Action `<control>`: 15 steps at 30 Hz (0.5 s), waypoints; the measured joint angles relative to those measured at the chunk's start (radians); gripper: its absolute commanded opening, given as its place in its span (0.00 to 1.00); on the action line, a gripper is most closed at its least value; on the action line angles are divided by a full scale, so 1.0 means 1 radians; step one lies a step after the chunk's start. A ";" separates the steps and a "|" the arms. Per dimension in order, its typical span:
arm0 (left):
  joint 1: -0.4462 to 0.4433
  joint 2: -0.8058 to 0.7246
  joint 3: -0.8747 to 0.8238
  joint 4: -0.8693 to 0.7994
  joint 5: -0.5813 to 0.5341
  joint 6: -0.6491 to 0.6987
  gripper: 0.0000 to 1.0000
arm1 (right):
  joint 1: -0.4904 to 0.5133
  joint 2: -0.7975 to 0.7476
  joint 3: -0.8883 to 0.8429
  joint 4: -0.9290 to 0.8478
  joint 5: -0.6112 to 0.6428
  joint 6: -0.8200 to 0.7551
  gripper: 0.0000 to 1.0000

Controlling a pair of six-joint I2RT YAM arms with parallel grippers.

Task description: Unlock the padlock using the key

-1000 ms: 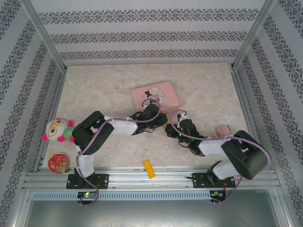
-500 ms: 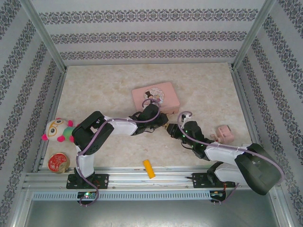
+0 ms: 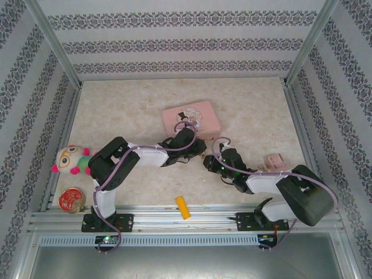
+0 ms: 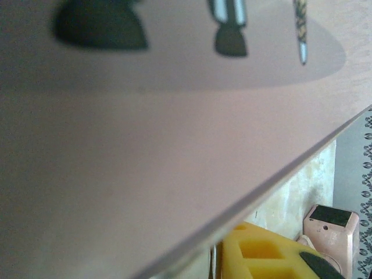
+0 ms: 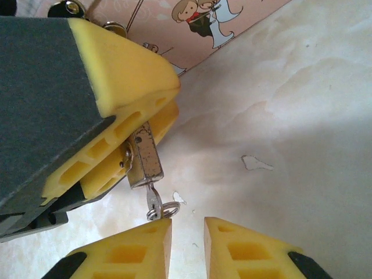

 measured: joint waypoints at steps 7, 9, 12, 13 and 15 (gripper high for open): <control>0.007 -0.001 -0.007 0.011 -0.006 0.010 0.28 | 0.000 0.055 0.026 0.015 -0.018 0.000 0.20; 0.011 -0.001 -0.009 0.015 -0.005 0.010 0.28 | 0.000 0.065 0.029 0.024 -0.023 0.000 0.20; 0.011 -0.001 -0.011 0.021 -0.002 0.004 0.28 | 0.000 0.069 0.029 0.029 -0.030 0.000 0.20; 0.011 -0.002 -0.011 0.022 -0.001 0.001 0.28 | 0.000 0.069 0.029 0.030 -0.030 0.000 0.20; 0.011 -0.003 -0.013 0.025 0.001 -0.002 0.28 | 0.000 0.067 0.029 0.031 -0.030 0.000 0.20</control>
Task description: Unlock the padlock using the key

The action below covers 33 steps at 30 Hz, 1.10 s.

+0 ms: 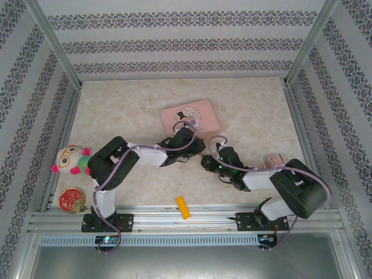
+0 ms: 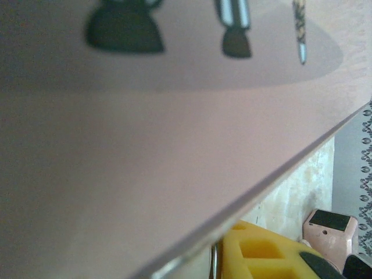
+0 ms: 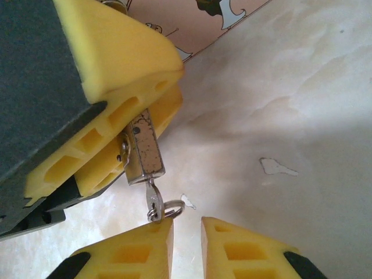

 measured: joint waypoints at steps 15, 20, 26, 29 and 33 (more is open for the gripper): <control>0.001 -0.004 -0.007 0.011 0.005 -0.010 0.27 | -0.012 -0.113 -0.022 0.004 0.012 0.000 0.31; 0.001 -0.006 -0.011 0.015 0.005 -0.010 0.28 | -0.013 -0.116 -0.022 0.006 0.012 0.000 0.30; 0.001 -0.006 -0.011 0.015 0.007 -0.010 0.28 | -0.013 -0.083 -0.021 0.012 0.012 0.000 0.28; 0.001 -0.006 -0.011 0.015 0.007 -0.010 0.28 | -0.013 -0.056 -0.015 0.016 0.011 0.000 0.28; 0.001 -0.006 -0.011 0.015 0.008 -0.010 0.28 | -0.013 -0.027 -0.001 0.031 0.006 0.002 0.19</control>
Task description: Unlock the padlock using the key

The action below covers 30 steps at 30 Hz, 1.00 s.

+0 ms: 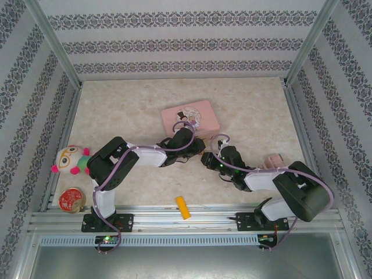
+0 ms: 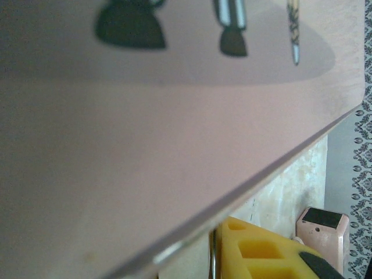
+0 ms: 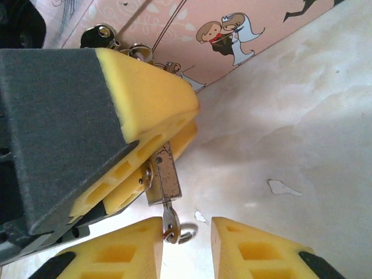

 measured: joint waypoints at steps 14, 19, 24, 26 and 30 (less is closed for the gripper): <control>0.006 -0.043 -0.076 0.074 0.046 0.018 0.86 | -0.003 0.072 0.050 0.036 -0.060 0.023 0.02; 0.016 -0.091 -0.153 0.164 0.042 0.065 0.99 | -0.022 0.072 0.056 0.048 -0.068 0.037 0.02; 0.031 -0.127 -0.219 0.311 0.034 0.122 0.99 | -0.038 0.072 0.060 0.063 -0.079 0.060 0.02; 0.042 -0.132 -0.247 0.383 0.031 0.141 1.00 | -0.042 0.072 0.060 0.067 -0.087 0.071 0.02; 0.064 -0.132 -0.282 0.463 0.031 0.155 0.95 | -0.053 0.072 0.060 0.082 -0.100 0.088 0.02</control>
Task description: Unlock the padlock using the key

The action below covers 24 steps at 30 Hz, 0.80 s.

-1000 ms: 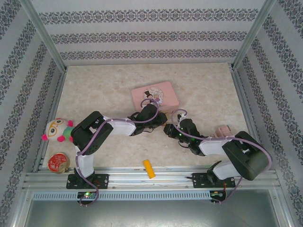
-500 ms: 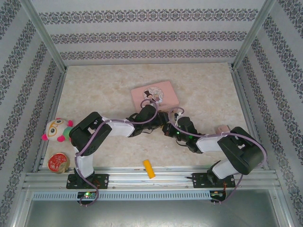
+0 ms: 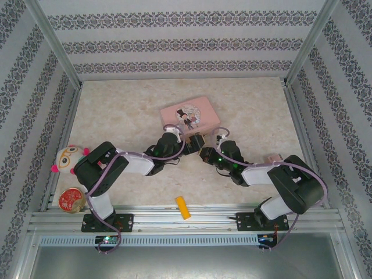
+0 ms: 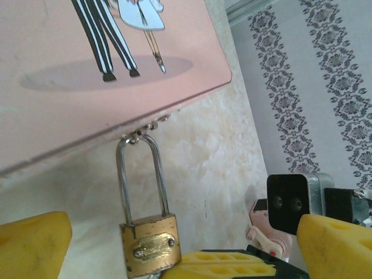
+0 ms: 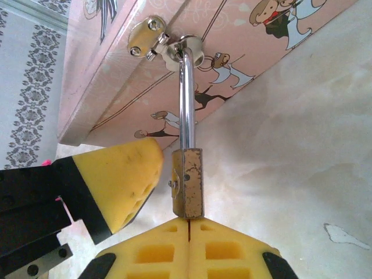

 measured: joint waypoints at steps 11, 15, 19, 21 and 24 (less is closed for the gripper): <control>0.019 0.021 -0.033 0.066 0.011 0.001 0.70 | -0.019 0.000 0.000 0.023 -0.027 0.039 0.02; 0.019 0.079 -0.023 0.092 0.030 -0.015 0.65 | -0.019 0.000 -0.002 0.032 -0.031 0.042 0.02; 0.019 0.116 -0.007 0.095 0.045 -0.024 0.63 | -0.019 0.000 -0.003 0.038 -0.031 0.042 0.02; 0.019 0.124 -0.001 0.096 0.056 -0.027 0.63 | -0.019 0.000 -0.003 0.038 -0.031 0.042 0.02; 0.019 0.135 0.011 0.103 0.067 -0.032 0.62 | -0.019 0.001 -0.003 0.042 -0.034 0.042 0.02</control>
